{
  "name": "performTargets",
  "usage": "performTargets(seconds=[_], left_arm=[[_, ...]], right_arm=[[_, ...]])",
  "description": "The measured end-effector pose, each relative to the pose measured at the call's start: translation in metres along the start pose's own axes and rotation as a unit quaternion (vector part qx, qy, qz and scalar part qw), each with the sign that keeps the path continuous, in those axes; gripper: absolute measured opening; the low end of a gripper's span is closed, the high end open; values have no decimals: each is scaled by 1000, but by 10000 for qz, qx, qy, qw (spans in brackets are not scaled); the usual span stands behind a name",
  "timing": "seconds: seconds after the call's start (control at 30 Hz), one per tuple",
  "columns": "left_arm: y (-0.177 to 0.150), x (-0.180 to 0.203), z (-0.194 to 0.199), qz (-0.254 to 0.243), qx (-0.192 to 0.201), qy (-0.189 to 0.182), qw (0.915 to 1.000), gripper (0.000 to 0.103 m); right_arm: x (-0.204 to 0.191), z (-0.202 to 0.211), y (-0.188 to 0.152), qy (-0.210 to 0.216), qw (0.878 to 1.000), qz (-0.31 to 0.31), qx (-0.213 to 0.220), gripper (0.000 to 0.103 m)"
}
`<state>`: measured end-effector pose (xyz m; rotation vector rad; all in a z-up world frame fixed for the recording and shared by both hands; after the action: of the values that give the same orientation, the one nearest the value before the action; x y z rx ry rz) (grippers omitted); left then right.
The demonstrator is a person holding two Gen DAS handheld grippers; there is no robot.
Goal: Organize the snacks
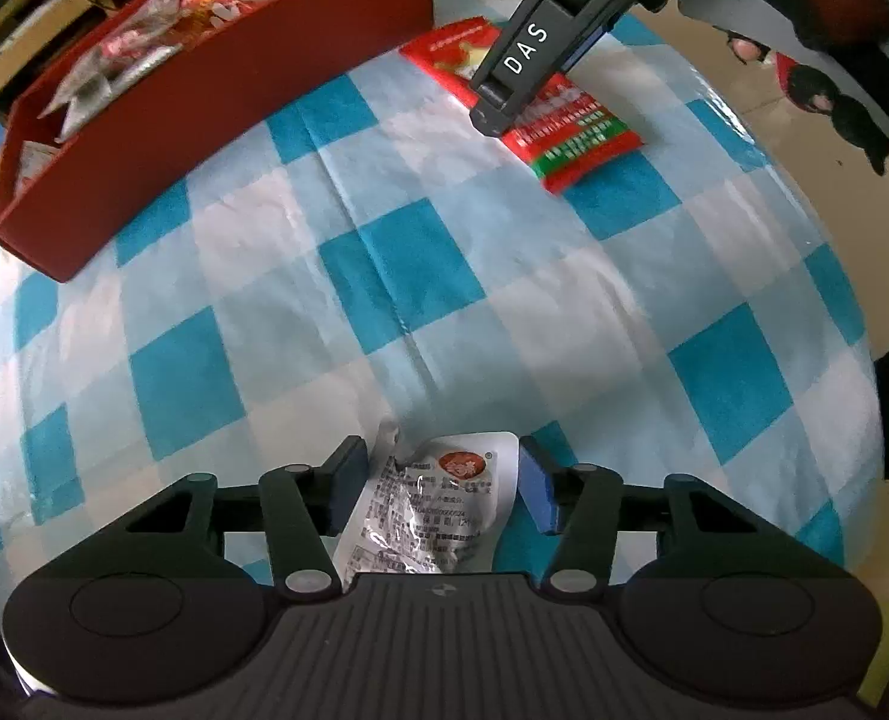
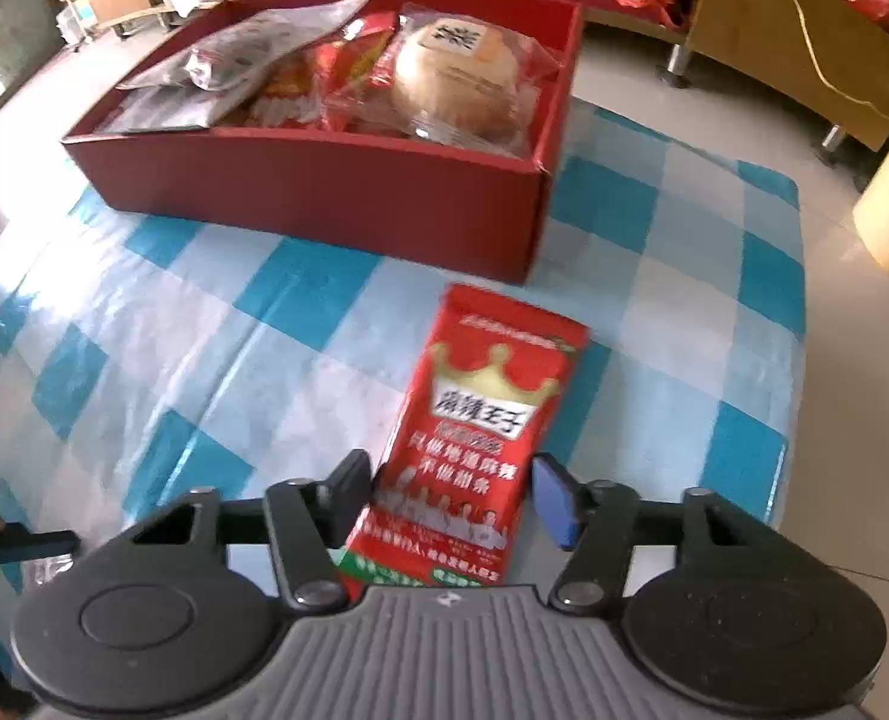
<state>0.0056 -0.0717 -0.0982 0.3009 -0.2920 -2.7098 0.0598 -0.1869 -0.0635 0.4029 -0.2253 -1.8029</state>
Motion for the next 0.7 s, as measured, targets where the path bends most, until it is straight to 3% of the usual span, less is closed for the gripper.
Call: performTargets(seconds=[0.03, 0.2, 0.33, 0.5, 0.67, 0.7], left_arm=[[0, -1, 0, 13, 22, 16, 10000, 51], [-4, -2, 5, 61, 10, 300, 9995, 51], [-7, -11, 7, 307, 19, 327, 9990, 51], [-10, -35, 15, 841, 139, 389, 9956, 51], [-16, -48, 12, 1268, 64, 319, 9914, 52], [-18, -48, 10, 1315, -2, 320, 9908, 59]], right_arm=[[-1, 1, 0, 5, 10000, 26, 14, 54], [-8, 3, -4, -23, 9998, 203, 56, 52], [-8, 4, -6, -11, 9997, 224, 69, 51], [-6, 9, -2, 130, 9998, 133, 117, 37], [-5, 9, -3, 145, 9997, 168, 82, 37], [-6, 9, -3, 129, 9997, 179, 95, 40]])
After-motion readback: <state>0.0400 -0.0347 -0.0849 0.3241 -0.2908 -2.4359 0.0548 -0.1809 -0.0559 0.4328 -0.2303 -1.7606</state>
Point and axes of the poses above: each gripper's, at about its wrist camera, not at the fingertips, and z roughly against the way its jaws point, x to its right, y to its top, the point moved 4 cm from there along -z, roughly the way its jaws point, and after that the axes turned 14 degrees about -z, right-handed, at the moved point
